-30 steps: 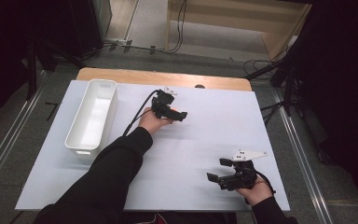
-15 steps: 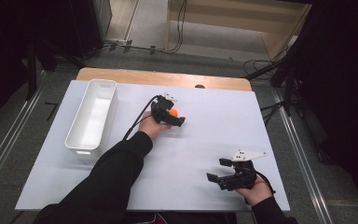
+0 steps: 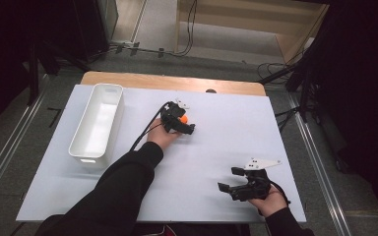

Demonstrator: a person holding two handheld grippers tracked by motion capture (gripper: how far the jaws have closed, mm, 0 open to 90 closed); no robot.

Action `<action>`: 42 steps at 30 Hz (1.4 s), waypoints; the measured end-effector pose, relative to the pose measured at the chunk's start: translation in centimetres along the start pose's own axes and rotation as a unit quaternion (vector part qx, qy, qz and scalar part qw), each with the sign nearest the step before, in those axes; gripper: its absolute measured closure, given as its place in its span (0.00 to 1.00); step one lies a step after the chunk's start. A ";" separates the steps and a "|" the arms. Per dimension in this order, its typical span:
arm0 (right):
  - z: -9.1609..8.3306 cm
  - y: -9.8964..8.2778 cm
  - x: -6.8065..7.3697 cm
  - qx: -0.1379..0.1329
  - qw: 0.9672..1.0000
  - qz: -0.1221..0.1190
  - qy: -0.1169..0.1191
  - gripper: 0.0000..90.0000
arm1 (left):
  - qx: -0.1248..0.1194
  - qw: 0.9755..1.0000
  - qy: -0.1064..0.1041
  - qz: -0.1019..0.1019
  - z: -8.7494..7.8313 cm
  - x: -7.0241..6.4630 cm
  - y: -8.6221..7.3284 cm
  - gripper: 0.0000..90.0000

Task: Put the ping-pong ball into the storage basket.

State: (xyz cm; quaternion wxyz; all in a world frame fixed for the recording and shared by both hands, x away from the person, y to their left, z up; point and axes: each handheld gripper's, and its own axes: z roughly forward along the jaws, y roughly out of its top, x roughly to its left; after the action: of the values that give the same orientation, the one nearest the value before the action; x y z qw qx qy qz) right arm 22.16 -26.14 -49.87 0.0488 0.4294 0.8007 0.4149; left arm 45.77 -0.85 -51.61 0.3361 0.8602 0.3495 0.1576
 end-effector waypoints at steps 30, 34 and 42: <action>0.0 0.0 0.0 0.001 1.000 0.004 -0.004 0.14 | -0.026 0.999 0.008 -0.023 -0.7 0.3 -0.3 0.57; -0.1 0.0 0.0 0.000 1.000 0.003 -0.005 0.14 | -0.024 0.999 -0.008 -0.038 -1.0 0.7 -0.3 0.57; -0.1 0.0 0.0 0.001 1.000 0.003 -0.006 0.14 | -0.011 0.998 -0.041 -0.045 -1.7 0.2 -0.1 0.57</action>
State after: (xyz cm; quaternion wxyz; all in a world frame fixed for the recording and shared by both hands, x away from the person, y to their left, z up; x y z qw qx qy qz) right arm 22.11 -26.21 -49.86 0.0515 0.4346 0.7995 0.4114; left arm 44.96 0.12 -50.39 0.3661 0.8458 0.3719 0.1106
